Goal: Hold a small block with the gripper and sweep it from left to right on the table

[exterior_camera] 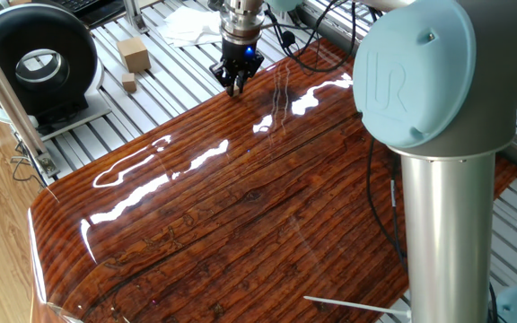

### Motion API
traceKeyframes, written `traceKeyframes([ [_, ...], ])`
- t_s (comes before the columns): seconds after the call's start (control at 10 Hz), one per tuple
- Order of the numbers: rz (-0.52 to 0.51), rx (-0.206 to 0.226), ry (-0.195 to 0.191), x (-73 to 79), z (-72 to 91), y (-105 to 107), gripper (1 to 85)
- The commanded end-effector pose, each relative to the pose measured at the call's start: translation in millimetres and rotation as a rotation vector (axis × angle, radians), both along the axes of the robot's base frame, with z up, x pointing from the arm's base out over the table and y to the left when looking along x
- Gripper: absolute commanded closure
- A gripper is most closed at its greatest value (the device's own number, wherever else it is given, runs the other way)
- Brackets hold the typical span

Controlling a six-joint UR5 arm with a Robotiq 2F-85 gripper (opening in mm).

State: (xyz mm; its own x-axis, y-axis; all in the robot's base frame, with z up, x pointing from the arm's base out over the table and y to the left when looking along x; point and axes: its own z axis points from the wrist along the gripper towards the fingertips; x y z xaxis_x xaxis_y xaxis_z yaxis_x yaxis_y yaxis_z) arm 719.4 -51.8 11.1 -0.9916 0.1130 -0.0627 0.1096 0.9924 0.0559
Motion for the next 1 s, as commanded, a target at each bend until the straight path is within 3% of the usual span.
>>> traceKeyframes([
  [0.0, 0.035, -0.015, 0.009, -2.5, -0.7, -4, 84.7],
  [0.9, 0.013, -0.006, -0.052, 10.4, -1.4, 2, 84.7],
])
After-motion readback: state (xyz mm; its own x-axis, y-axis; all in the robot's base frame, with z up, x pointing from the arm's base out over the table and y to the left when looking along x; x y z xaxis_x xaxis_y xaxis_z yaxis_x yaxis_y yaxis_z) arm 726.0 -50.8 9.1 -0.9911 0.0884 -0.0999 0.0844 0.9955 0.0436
